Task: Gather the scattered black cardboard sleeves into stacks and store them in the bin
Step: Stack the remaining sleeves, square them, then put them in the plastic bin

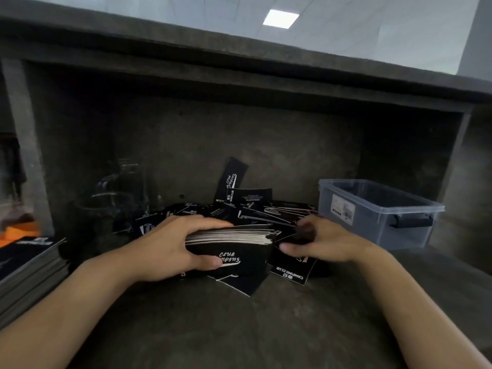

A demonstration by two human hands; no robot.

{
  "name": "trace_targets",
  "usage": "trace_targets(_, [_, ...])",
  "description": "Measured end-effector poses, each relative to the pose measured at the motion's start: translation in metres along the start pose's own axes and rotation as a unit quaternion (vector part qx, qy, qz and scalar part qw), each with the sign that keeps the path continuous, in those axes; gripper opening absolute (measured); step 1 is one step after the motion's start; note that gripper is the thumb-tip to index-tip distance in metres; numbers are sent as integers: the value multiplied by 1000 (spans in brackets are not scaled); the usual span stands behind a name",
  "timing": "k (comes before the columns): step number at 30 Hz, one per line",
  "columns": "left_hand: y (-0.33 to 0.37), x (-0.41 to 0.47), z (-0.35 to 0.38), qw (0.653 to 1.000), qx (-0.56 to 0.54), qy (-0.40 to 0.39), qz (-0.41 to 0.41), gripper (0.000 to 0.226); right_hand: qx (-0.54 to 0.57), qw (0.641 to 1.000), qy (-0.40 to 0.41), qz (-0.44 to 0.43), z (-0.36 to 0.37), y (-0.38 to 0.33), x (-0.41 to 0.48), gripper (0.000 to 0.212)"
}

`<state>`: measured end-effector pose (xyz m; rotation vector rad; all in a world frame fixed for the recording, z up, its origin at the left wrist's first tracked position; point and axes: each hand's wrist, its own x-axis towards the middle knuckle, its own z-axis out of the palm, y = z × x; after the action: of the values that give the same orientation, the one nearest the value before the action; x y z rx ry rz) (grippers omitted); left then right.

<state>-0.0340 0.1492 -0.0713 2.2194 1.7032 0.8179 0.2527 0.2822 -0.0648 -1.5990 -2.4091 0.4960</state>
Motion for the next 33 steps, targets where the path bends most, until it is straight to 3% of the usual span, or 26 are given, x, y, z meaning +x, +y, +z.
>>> trace_targets(2, [1,0,-1,1000,-3,-10,-9,58,-16,998,-53,24,-1,-1,-1,105])
trace_targets(4, [2,0,-1,1000,-7,-12,-13,55,33,998,-53,32,-1,2,2,104])
trace_targets(6, [3,0,0,1000,-23,-16,-12,52,83,995,-35,40,1,6,4,81])
trace_targets(8, [4,0,0,998,-59,-23,-16,50,180,981,76,11,3,13,12,36])
trace_targets(10, [4,0,1,995,-92,-27,-15,48,304,930,203,-37,5,10,16,8])
trace_targets(12, [4,-1,1,993,-117,-24,-14,46,373,876,295,-85,7,3,17,6])
trace_targets(16, [4,-1,1,989,-147,-28,-23,45,391,797,440,-133,6,-6,12,4])
trace_targets(18, [4,-1,1,988,-151,-31,-24,45,467,749,451,-129,6,-6,11,3])
trace_targets(21, [4,-1,1,988,-146,-29,-27,47,532,726,416,-132,8,-9,10,6])
trace_targets(23, [3,-1,0,989,-140,-31,-29,48,556,723,388,-135,10,-14,9,5])
trace_targets(25, [2,-1,2,992,-123,-19,-23,53,567,748,311,-151,16,-20,12,4])
trace_targets(28, [1,0,8,987,-157,-6,-24,86,562,807,85,-158,35,-32,12,18])
trace_targets(30, [2,1,9,988,-151,-18,-15,93,529,833,-24,-157,43,-37,10,38])
trace_targets(31, [2,1,9,989,-144,-21,-11,91,505,847,-30,-161,44,-37,11,47])
trace_targets(33, [2,1,8,990,-138,-6,-6,86,422,891,38,-164,41,-33,15,49])
